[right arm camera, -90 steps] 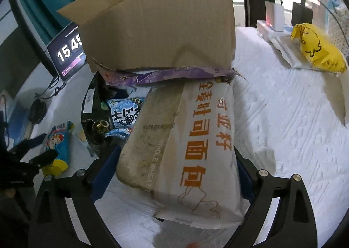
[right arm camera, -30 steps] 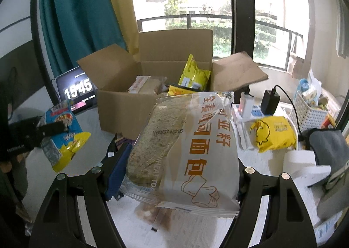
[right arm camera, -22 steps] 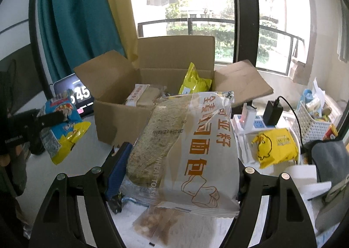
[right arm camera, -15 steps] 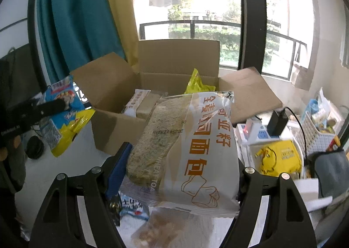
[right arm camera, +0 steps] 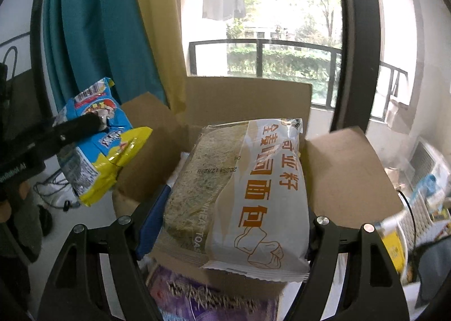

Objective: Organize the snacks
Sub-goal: 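Carry both bags over the box and release them inside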

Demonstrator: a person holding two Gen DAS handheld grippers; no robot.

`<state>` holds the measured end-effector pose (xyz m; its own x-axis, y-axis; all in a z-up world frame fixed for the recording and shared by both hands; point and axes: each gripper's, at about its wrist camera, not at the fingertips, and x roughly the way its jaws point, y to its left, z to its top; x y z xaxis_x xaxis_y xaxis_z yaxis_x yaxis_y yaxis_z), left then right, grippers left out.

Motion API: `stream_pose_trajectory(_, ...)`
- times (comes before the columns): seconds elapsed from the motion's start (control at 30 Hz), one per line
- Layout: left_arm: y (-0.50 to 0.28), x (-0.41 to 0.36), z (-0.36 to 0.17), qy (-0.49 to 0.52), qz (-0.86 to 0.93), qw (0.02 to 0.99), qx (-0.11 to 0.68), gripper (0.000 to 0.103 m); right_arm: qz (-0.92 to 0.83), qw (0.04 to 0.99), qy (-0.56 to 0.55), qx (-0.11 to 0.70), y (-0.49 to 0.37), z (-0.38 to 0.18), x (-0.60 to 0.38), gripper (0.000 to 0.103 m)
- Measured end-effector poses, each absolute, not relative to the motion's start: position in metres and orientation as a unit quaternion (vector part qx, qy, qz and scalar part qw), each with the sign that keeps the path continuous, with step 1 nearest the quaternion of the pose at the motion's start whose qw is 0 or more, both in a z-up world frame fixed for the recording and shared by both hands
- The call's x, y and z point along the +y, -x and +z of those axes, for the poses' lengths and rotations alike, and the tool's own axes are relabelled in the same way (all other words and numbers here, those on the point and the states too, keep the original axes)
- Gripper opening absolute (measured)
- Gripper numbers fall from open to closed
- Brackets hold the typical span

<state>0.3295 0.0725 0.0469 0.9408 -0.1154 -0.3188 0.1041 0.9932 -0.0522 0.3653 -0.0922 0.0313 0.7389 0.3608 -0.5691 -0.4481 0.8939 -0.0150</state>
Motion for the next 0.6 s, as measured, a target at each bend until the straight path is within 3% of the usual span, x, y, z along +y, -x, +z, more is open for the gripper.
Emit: stream_pose_trajectory(0.6,-0.42,0.109,0.029,0.09,-0.015,0.979,0.185,0.044,0.255,0.91,-0.031,0.327,-0.481,0.015,-0.067,0.079)
